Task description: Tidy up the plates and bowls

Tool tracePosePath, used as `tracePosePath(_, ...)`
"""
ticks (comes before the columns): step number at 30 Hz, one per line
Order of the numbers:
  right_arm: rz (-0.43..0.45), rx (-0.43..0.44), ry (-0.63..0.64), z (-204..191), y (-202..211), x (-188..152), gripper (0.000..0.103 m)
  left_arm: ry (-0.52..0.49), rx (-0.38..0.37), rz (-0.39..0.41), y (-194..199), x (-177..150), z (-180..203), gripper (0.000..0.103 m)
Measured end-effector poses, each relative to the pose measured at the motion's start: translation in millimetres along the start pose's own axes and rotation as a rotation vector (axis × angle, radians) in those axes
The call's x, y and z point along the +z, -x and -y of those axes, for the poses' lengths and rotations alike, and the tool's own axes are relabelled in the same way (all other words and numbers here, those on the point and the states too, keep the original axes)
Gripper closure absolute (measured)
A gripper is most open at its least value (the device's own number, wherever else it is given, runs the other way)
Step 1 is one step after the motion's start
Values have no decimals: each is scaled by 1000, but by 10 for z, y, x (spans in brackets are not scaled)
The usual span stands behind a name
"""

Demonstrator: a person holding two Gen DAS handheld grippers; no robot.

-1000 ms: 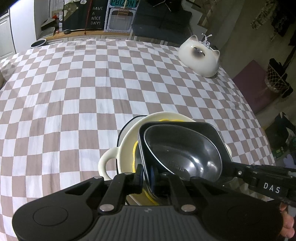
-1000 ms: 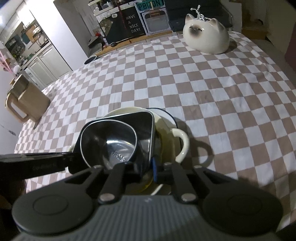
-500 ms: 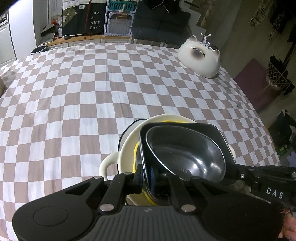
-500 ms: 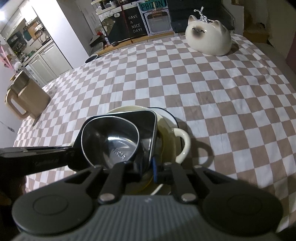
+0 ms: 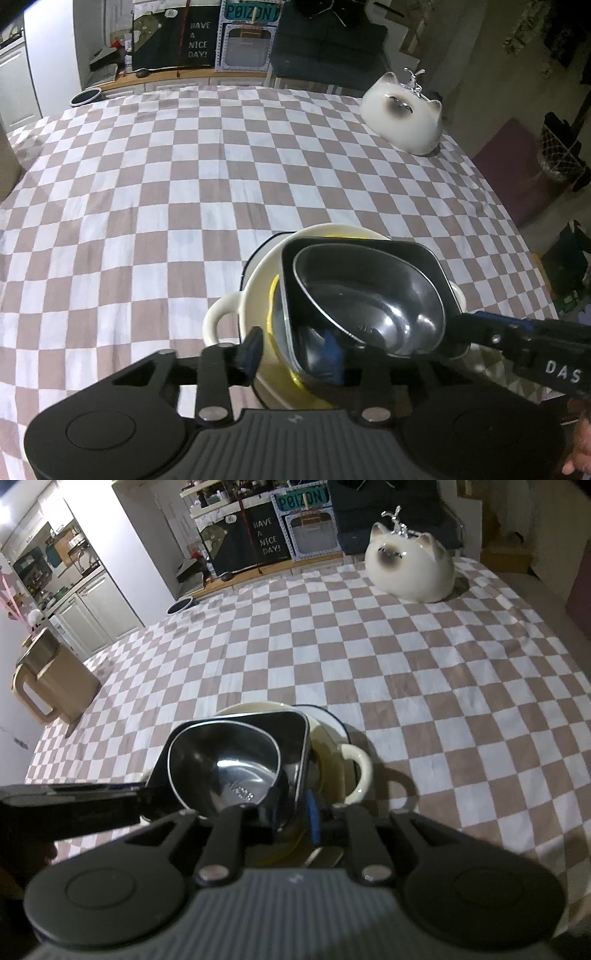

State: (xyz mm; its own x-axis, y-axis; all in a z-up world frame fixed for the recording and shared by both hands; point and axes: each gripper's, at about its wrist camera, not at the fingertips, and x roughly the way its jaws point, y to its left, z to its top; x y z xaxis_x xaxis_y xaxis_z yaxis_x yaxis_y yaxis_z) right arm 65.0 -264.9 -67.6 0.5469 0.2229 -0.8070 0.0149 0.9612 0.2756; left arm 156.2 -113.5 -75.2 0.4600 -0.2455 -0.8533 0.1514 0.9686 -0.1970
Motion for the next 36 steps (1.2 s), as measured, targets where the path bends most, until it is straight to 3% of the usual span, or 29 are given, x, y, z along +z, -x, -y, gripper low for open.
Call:
tracePosePath(4, 33, -8, 4, 3, 106, -5, 69, 17, 6, 28, 145, -15, -45, 50)
tracePosePath(8, 83, -11, 20, -37, 239, -14, 57, 22, 1, 87, 381, -45, -68, 25)
tracePosePath(15, 223, -5, 27, -84, 576, -71, 21, 29, 12, 179, 816, -153, -82, 0)
tracePosePath(19, 291, 12, 1, -54, 775, -120, 6, 19, 29, 245, 1058, -230, -91, 0)
tracePosePath(22, 349, -7, 2, -75, 914, -155, 1, 7, 61, 245, 1182, -284, -82, 0)
tracePosePath(28, 443, -27, 67, -142, 1155, -311, 1, -18, 36, 352, 1470, -490, -73, 0)
tracePosePath(32, 457, -59, 105, -163, 1230, -461, 0, -71, 37, 430, 1642, -686, -5, 0)
tracePosePath(36, 478, -61, 100, -121, 1269, -654, 0, -100, 56, 440, 1681, -880, 51, 0)
